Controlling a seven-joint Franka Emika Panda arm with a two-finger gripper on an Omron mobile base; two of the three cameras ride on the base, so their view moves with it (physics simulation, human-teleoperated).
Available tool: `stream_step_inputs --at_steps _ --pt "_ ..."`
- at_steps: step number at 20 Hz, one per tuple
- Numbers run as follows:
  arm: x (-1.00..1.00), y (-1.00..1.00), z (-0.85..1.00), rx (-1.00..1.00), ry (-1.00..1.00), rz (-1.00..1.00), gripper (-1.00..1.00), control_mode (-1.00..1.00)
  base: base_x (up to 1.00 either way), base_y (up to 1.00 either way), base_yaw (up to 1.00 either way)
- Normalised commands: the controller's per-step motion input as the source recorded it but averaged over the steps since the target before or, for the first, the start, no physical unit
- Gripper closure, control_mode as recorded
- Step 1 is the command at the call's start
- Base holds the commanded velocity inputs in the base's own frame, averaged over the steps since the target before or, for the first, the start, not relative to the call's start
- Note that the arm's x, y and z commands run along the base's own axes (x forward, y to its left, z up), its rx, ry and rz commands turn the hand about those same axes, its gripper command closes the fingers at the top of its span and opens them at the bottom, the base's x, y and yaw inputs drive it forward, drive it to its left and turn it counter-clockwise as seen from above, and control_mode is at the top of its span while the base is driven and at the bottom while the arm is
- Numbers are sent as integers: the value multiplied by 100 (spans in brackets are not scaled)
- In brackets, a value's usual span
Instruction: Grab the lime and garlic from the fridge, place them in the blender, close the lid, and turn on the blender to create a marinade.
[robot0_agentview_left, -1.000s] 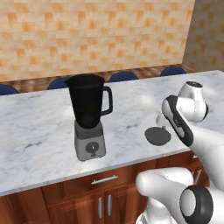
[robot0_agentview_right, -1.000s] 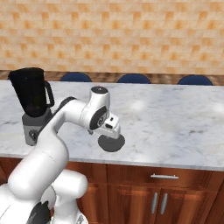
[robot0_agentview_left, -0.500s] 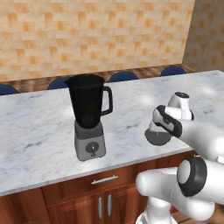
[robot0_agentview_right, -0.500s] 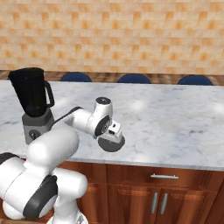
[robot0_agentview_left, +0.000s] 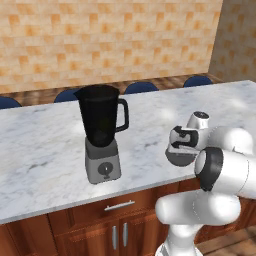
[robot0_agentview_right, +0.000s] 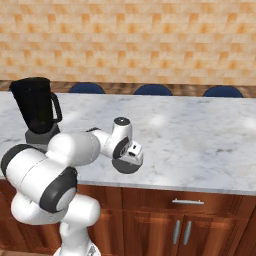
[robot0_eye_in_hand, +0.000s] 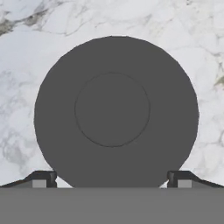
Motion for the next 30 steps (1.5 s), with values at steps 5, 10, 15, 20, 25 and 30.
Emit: stream_step_inputs --at_steps 5,10,15,20,25,30 --pt "48 0 -28 -3 0 -1 -100 -100 0 0 0" --pt "38 0 -27 -3 0 0 -100 -100 0 0 0" --pt "14 0 -69 -5 0 0 -100 -100 0 0 0" --pt "-3 1 -94 -7 0 0 100 -100 0 0 0" --pt "0 3 -59 0 0 0 100 -100 0 0 0" --pt "0 0 -32 0 0 0 100 -100 0 0 0"
